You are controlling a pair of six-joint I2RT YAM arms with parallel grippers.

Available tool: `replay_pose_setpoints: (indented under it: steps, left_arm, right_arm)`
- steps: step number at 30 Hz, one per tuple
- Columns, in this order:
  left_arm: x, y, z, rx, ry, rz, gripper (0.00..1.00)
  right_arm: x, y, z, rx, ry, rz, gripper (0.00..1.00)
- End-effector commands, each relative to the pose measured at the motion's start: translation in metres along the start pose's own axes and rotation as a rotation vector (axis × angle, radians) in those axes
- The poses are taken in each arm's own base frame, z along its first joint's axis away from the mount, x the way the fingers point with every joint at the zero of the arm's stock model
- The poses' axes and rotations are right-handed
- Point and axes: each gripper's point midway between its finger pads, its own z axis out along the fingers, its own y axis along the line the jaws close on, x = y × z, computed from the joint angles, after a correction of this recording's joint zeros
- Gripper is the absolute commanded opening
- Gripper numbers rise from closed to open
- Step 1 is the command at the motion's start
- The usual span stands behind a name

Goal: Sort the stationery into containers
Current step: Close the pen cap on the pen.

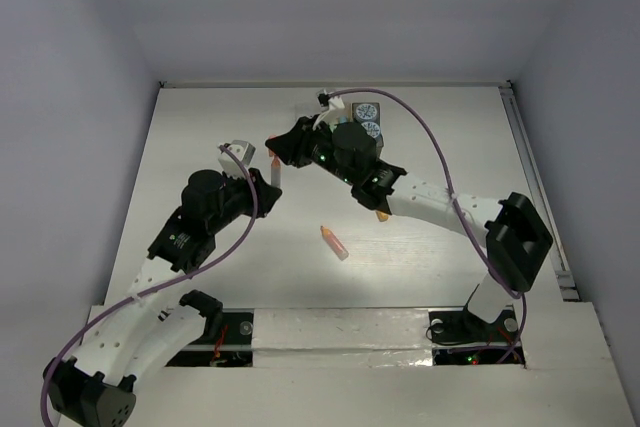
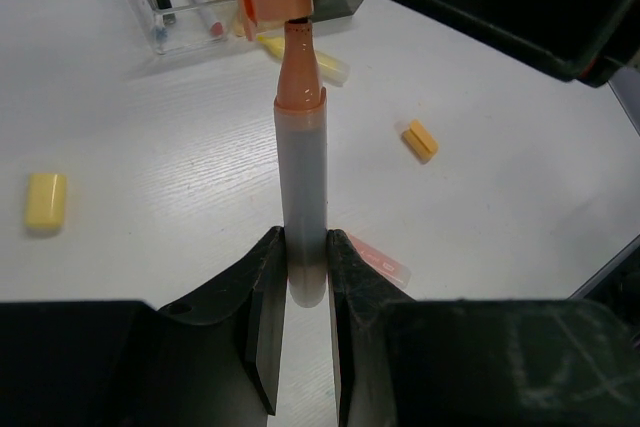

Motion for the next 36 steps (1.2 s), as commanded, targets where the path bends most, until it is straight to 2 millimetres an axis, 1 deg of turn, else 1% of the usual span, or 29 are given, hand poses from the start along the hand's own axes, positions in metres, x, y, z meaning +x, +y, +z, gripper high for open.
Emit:
replay_pose_setpoints:
  steps: [1, 3, 7, 10, 13, 14, 16, 17, 19, 20, 22, 23, 25, 27, 28, 29, 31, 33, 34, 36]
  left_arm:
    - [-0.029, -0.007, -0.003, 0.013, -0.084, 0.015, 0.0]
    - [-0.03, -0.006, -0.004, 0.01, -0.088, 0.014, 0.0]
    - [-0.031, -0.006, -0.004, 0.007, -0.093, 0.014, 0.0]
    - [-0.033, -0.003, -0.005, -0.005, -0.1, 0.01, 0.0]
    - [-0.035, -0.001, -0.006, -0.008, -0.113, 0.01, 0.0]
    - [-0.037, 0.001, -0.007, -0.014, -0.121, 0.006, 0.0]
    - [-0.039, 0.002, -0.008, -0.018, -0.129, 0.004, 0.0]
    - [-0.041, 0.004, -0.009, -0.024, -0.136, 0.002, 0.0]
    - [-0.043, 0.007, -0.01, -0.03, -0.144, -0.001, 0.0]
    - [-0.044, 0.006, -0.011, -0.027, -0.147, -0.002, 0.0]
    - [-0.046, 0.008, -0.012, -0.038, -0.157, -0.005, 0.0]
    - [-0.047, 0.008, -0.014, -0.04, -0.164, -0.005, 0.0]
    - [-0.05, 0.013, -0.016, -0.062, -0.183, -0.008, 0.0]
    - [-0.053, 0.014, -0.019, -0.07, -0.198, -0.008, 0.0]
    - [-0.055, 0.017, -0.02, -0.082, -0.207, -0.012, 0.0]
    - [-0.056, 0.017, -0.021, -0.084, -0.213, -0.011, 0.0]
    - [-0.056, 0.017, -0.021, -0.087, -0.214, -0.011, 0.0]
    - [-0.057, 0.017, -0.022, -0.088, -0.217, -0.011, 0.0]
    - [-0.057, 0.017, -0.022, -0.091, -0.22, -0.009, 0.0]
    - [-0.059, 0.019, -0.024, -0.098, -0.227, -0.011, 0.0]
  right_arm:
    - [-0.03, 0.022, -0.01, -0.044, -0.101, -0.017, 0.02]
    - [-0.028, 0.026, -0.012, -0.047, -0.101, -0.019, 0.02]
    - [-0.031, 0.021, -0.014, -0.021, -0.111, -0.041, 0.02]
    - [-0.024, 0.02, -0.014, -0.013, -0.097, -0.048, 0.02]
    - [-0.013, 0.022, -0.013, -0.005, -0.081, -0.055, 0.02]
    - [-0.005, 0.023, -0.011, -0.002, -0.068, -0.056, 0.02]
    - [0.001, 0.024, -0.009, 0.0, -0.06, -0.053, 0.02]
    - [0.003, 0.021, -0.006, 0.015, -0.059, -0.054, 0.02]
    - [0.013, 0.028, -0.004, 0.006, -0.043, -0.056, 0.02]
    - [0.012, 0.027, -0.004, 0.011, -0.052, -0.054, 0.02]
    - [0.025, 0.034, -0.004, 0.007, -0.04, -0.057, 0.02]
    - [0.022, 0.031, -0.004, 0.025, -0.056, -0.057, 0.02]
    - [0.032, 0.034, -0.005, 0.028, -0.043, -0.06, 0.02]
    - [0.036, 0.032, -0.004, 0.034, -0.034, -0.063, 0.02]
    - [0.042, 0.034, -0.004, 0.032, -0.022, -0.068, 0.02]
    - [0.045, 0.032, -0.003, 0.039, -0.011, -0.075, 0.02]
    - [0.058, 0.039, -0.005, 0.025, 0.015, -0.083, 0.0]
    - [0.065, 0.038, -0.006, 0.018, 0.04, -0.085, 0.0]
    - [0.072, 0.043, -0.008, 0.005, 0.059, -0.085, 0.0]
    - [0.087, 0.041, -0.015, -0.011, 0.114, -0.082, 0.0]
